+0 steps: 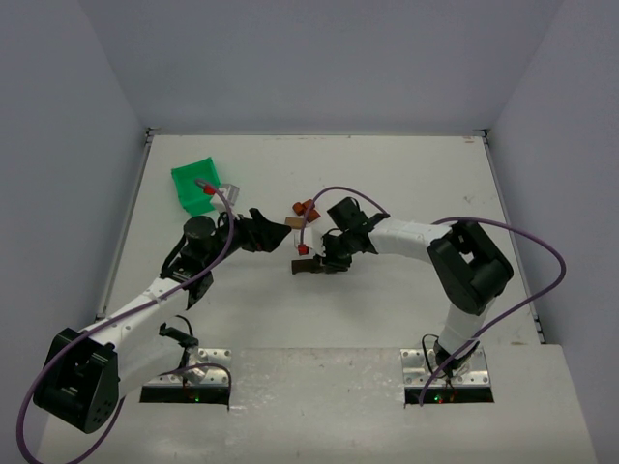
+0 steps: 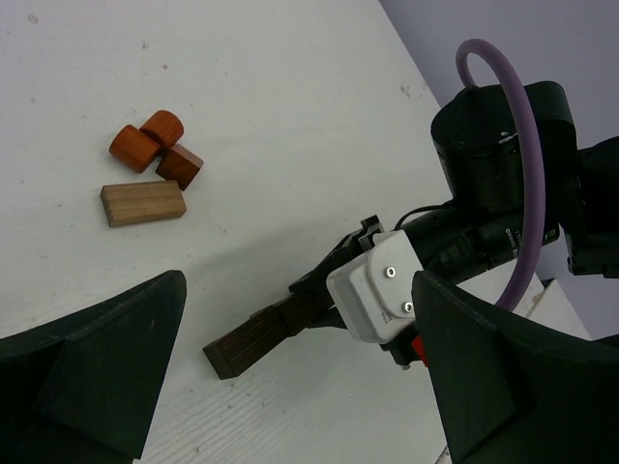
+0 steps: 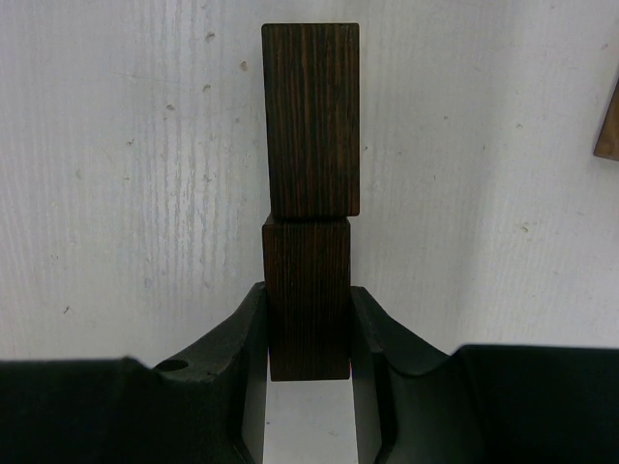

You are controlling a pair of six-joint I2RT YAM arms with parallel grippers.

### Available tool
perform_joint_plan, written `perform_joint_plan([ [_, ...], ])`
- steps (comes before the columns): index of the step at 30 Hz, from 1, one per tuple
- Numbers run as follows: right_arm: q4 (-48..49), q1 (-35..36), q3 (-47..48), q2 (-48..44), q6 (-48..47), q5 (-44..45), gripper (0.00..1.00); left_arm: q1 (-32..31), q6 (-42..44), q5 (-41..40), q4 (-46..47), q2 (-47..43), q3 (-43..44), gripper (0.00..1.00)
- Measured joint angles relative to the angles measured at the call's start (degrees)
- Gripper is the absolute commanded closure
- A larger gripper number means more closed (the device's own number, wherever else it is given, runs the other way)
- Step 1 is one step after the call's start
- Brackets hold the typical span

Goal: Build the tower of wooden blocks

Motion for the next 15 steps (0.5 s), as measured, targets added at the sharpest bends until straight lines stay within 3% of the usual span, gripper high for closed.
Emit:
perform_joint_plan([
  [15,-0.1,0.4,0.4,0.4,0.4,0.3,0.58,0.0,0.0,1.3,0.5,0.0,0.0,0.0],
])
